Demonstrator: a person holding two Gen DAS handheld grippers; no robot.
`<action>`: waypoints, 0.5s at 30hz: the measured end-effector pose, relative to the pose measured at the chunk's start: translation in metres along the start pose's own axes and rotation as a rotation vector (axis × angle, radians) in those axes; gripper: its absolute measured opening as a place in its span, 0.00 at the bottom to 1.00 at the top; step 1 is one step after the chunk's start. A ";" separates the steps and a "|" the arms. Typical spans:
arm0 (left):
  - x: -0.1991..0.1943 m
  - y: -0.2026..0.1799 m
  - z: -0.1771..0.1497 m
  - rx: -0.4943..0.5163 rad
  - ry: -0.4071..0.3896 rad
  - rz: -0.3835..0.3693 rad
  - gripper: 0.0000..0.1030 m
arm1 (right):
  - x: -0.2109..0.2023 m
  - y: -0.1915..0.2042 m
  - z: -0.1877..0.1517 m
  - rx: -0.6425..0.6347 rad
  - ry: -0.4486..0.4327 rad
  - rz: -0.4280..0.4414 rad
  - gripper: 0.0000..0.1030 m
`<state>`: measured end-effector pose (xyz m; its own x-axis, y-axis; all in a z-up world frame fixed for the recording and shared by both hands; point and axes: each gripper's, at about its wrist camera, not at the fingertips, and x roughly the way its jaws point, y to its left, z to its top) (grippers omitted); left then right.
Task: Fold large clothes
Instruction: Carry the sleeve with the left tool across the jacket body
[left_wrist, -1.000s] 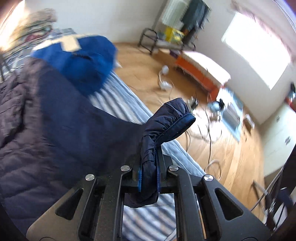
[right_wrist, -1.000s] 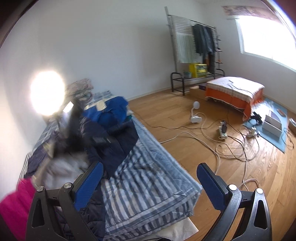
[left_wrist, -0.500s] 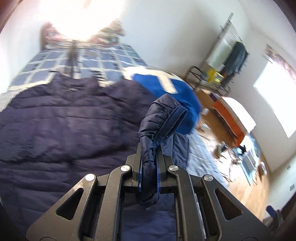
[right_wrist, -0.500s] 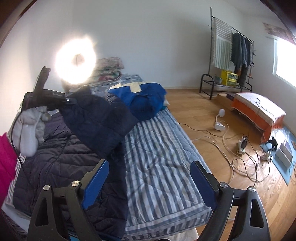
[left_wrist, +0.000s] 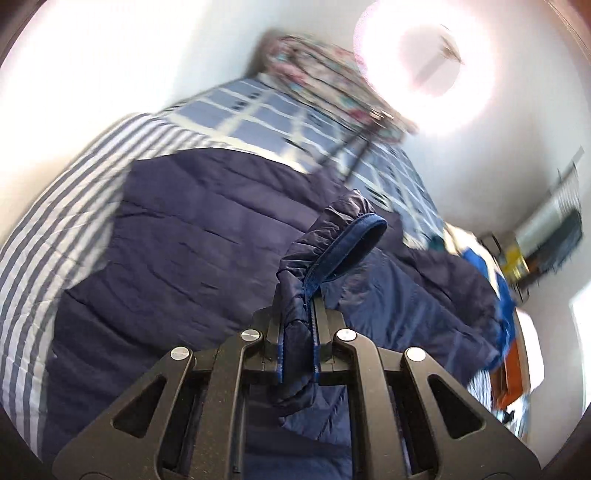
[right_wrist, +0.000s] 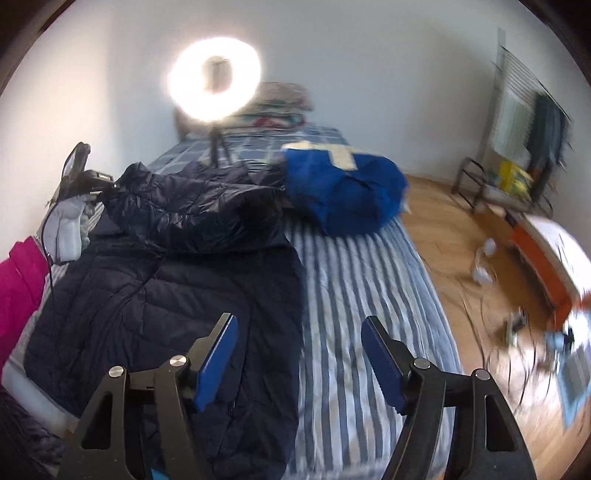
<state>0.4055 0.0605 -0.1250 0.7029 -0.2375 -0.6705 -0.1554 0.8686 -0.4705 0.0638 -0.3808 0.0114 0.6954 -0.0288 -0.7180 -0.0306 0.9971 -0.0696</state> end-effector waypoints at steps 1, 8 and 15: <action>0.005 0.010 0.001 -0.013 -0.003 0.016 0.08 | 0.009 0.002 0.008 -0.014 -0.005 0.013 0.70; 0.015 0.049 -0.015 -0.035 0.020 0.072 0.08 | 0.144 0.002 0.092 0.021 0.051 0.106 0.68; 0.014 0.061 -0.027 0.008 0.030 0.044 0.08 | 0.259 -0.007 0.137 0.127 0.150 0.200 0.73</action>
<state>0.3873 0.0983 -0.1788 0.6747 -0.2119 -0.7071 -0.1801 0.8817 -0.4361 0.3427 -0.3860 -0.0791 0.5704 0.1685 -0.8039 -0.0594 0.9846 0.1642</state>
